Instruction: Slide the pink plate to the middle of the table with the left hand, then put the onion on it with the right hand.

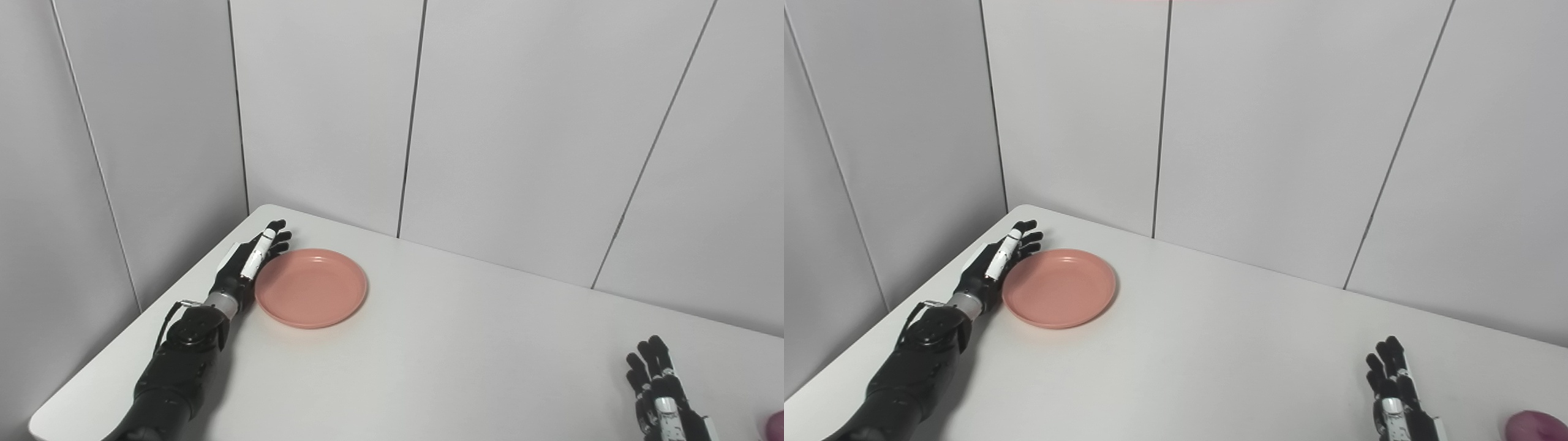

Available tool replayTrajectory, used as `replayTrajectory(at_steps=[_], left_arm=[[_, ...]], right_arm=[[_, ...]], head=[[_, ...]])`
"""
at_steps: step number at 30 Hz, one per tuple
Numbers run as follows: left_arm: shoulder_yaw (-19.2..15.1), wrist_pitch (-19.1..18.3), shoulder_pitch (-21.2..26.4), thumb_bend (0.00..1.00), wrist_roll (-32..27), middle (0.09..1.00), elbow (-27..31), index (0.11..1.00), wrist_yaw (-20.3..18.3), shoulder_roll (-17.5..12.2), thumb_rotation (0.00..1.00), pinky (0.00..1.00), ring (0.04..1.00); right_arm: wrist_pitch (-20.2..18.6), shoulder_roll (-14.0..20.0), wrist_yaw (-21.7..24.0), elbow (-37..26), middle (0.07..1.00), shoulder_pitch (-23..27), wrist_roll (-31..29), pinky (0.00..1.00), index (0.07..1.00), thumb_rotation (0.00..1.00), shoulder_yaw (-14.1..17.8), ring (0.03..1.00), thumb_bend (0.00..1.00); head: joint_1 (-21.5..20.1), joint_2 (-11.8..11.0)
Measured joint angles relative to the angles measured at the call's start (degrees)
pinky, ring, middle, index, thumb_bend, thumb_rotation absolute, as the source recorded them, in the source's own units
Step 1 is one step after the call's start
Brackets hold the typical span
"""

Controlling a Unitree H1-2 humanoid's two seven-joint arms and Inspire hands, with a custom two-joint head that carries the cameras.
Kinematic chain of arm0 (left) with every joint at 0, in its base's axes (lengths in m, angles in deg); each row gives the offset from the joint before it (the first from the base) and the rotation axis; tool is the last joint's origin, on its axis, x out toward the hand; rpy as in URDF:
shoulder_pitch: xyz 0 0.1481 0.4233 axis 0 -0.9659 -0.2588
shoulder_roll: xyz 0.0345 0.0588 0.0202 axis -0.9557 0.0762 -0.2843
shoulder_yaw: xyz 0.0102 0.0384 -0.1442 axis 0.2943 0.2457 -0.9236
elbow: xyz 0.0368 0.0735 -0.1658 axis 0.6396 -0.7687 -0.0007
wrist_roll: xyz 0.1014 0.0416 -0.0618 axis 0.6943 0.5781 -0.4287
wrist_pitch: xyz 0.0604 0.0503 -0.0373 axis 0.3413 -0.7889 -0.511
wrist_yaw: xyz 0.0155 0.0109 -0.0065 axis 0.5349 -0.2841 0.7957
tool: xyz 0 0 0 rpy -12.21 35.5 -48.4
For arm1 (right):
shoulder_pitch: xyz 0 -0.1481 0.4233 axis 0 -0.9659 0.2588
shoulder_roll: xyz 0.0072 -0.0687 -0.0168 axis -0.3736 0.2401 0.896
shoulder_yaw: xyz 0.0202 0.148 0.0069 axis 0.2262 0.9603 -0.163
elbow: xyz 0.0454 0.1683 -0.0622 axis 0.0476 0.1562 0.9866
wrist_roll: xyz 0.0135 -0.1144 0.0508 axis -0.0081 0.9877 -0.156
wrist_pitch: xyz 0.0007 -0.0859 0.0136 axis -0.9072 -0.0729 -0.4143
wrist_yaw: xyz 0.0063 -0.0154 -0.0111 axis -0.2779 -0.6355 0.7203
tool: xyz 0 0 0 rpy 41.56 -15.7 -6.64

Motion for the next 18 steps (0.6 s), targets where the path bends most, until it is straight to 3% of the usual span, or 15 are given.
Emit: replayTrajectory(at_steps=[10, 18], left_arm=[[-0.3, 0.0, -0.1, 0.55, 0.2, 0.903, 0.1, 0.899, 0.0, 0.2, 1.00, 0.92, 0.907], [0.0, -1.3, -1.2, 0.55, -0.3, 0.906, 3.3, 0.902, -0.3, 2.1, 1.00, 0.92, 0.911]], right_arm=[[-0.1, -0.1, -0.2, -0.4, 0.984, -0.3, -0.1, 1.00, 0.992, 0.78, 0.0, 0.981, 0.52], [-0.1, -0.2, -0.5, -0.5, 0.977, -0.4, 0.4, 1.00, 0.985, 0.78, -0.1, 0.973, 0.52]], head=[[0.0, 0.2], [-0.3, 0.3]])
